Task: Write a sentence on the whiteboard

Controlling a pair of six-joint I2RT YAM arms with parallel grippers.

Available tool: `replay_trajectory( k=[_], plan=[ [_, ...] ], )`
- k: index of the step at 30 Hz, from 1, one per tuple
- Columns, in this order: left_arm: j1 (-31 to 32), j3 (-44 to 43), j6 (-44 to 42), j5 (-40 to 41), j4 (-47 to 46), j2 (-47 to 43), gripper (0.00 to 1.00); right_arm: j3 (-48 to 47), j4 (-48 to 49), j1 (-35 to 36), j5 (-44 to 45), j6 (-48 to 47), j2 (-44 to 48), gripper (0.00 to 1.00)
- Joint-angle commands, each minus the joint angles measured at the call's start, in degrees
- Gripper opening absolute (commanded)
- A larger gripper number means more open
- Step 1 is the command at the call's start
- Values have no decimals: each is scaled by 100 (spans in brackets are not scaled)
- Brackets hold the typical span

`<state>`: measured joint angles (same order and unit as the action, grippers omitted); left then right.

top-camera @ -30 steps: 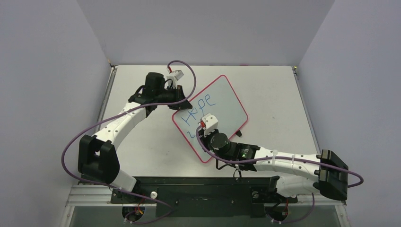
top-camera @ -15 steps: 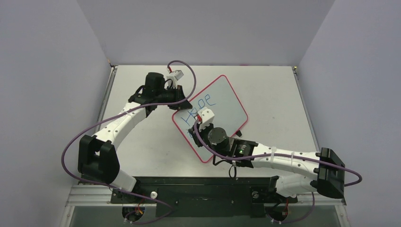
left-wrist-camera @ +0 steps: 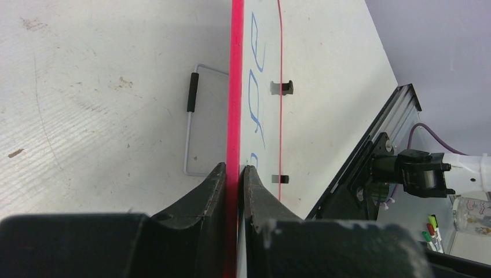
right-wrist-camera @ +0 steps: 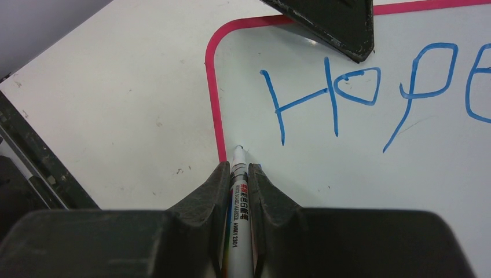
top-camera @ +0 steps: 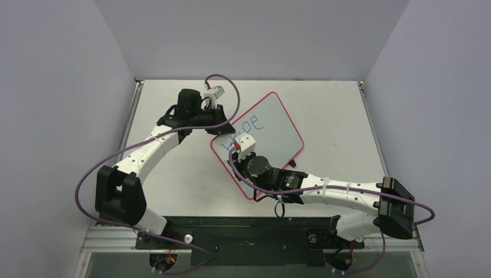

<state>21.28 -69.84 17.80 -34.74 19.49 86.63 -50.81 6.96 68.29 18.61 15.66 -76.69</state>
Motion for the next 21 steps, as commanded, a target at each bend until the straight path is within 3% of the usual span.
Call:
replay_trajectory(
  k=[1, 21],
  plan=[
    [-62, -3, -299, 605, -208, -315, 0, -73, 160, -44, 136, 68, -61, 0],
    [-62, -16, -313, 634, -191, -313, 0, -15, -168, -53, 518, 13, 377, 0]
  ],
)
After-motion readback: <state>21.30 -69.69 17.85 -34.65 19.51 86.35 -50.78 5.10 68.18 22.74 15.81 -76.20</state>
